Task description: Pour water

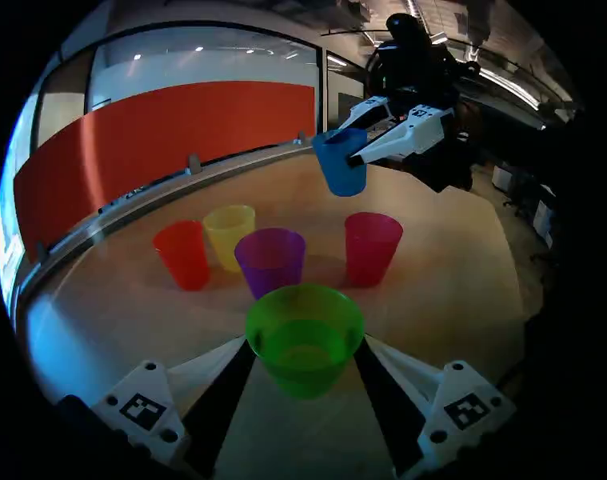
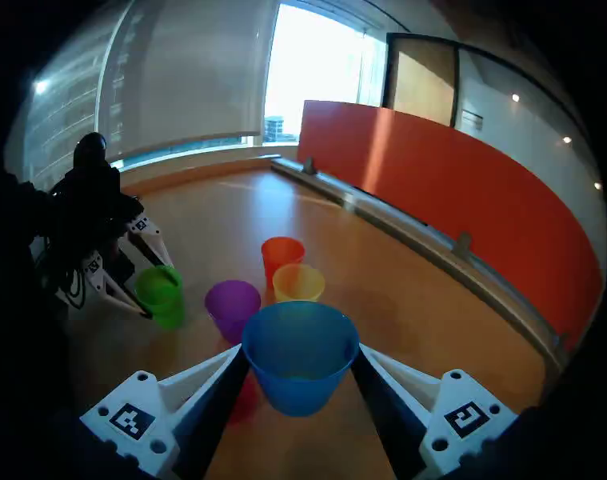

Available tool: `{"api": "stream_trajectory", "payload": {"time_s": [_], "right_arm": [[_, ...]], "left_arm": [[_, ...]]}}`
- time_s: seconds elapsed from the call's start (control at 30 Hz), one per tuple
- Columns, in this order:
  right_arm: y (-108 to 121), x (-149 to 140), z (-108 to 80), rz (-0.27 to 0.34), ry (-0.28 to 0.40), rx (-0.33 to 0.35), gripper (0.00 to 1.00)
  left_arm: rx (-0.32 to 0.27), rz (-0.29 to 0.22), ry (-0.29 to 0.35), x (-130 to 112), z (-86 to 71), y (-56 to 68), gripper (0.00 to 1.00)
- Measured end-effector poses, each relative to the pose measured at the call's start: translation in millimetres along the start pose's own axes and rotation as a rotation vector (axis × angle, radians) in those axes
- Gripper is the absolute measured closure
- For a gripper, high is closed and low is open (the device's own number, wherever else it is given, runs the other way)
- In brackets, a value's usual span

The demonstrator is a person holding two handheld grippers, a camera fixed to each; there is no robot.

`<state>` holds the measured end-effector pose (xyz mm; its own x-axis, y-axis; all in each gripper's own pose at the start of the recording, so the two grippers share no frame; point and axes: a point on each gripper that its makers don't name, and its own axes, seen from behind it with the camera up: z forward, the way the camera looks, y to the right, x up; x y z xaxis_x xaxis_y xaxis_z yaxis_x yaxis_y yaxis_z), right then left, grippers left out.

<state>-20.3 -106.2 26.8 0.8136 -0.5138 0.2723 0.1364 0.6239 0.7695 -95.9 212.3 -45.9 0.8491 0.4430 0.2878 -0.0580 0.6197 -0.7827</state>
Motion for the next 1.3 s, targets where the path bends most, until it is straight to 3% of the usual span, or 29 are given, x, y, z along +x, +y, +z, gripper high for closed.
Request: {"api": "stream_trajectory", "payload": {"time_s": [1.3], "right_arm": [[3.8, -6.5, 1.8, -0.011, -0.006, -0.002, 0.10]], "left_arm": [[-0.038, 0.017, -0.089, -18.9, 3.0, 7.4, 0.15]]}}
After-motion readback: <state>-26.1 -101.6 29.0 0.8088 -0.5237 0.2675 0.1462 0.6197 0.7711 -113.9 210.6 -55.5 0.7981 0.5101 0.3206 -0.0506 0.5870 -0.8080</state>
